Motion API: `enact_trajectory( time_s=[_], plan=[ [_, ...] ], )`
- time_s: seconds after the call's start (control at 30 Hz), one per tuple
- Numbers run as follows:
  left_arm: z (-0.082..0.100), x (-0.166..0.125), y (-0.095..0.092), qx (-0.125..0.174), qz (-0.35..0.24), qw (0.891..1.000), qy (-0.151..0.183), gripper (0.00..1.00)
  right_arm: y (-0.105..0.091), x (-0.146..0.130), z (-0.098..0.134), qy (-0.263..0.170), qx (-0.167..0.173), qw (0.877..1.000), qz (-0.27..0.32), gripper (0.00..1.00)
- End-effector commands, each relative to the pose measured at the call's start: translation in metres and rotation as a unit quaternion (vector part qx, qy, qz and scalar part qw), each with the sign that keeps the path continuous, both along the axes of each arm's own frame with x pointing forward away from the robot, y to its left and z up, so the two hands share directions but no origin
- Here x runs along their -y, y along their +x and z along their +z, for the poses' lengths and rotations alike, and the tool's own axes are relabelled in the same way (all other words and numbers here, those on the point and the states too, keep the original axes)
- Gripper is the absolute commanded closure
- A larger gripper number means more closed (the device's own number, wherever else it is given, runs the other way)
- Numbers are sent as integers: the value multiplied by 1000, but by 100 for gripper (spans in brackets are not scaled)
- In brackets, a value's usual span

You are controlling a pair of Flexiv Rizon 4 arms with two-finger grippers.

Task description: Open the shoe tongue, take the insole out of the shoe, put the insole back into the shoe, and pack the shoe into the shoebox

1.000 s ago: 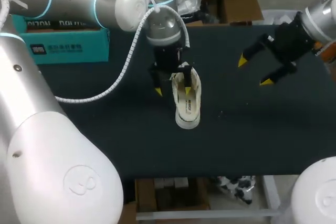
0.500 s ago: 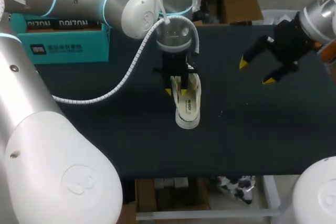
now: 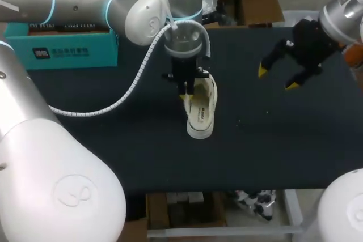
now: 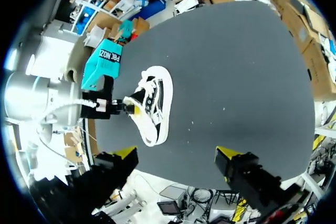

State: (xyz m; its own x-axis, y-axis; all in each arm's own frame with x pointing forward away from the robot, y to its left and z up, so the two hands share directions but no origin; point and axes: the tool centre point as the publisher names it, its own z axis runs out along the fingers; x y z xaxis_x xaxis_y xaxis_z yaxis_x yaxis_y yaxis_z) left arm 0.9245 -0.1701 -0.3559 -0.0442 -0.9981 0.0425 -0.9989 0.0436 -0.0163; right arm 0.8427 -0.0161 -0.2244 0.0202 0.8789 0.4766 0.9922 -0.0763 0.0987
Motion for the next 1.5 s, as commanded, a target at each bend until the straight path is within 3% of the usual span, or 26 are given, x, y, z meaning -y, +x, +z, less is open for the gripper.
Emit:
enact_trajectory(
  time_s=[0.03,0.27,0.53,0.73,0.83,1.0,1.07,1.43,1.47,1.5],
  plan=[
    [-2,-2,1,10,-6,1000,-7,100,-4,7,4,1,9,1000,29,0],
    [8,-5,6,45,-84,995,-28,100,-11,20,12,-25,38,994,96,0],
    [28,-13,20,74,-183,979,-43,100,-16,26,26,-123,60,977,165,0],
    [46,-16,30,99,-273,956,-43,100,-18,40,32,-145,81,959,228,0],
    [54,-18,33,115,-324,938,-32,100,-17,41,32,-147,78,951,261,0],
    [71,-21,38,127,-371,920,-13,100,-19,51,34,-164,58,933,315,0],
    [78,-23,40,129,-379,916,-10,100,-20,57,35,-160,24,938,307,0],
    [127,-22,40,155,-405,901,23,100,-20,57,35,-160,24,938,307,0],
    [131,-22,41,155,-407,900,29,100,-20,54,33,-164,37,928,333,0],
    [135,-23,42,155,-408,899,32,100,-22,52,33,-187,60,908,371,0]
  ],
)
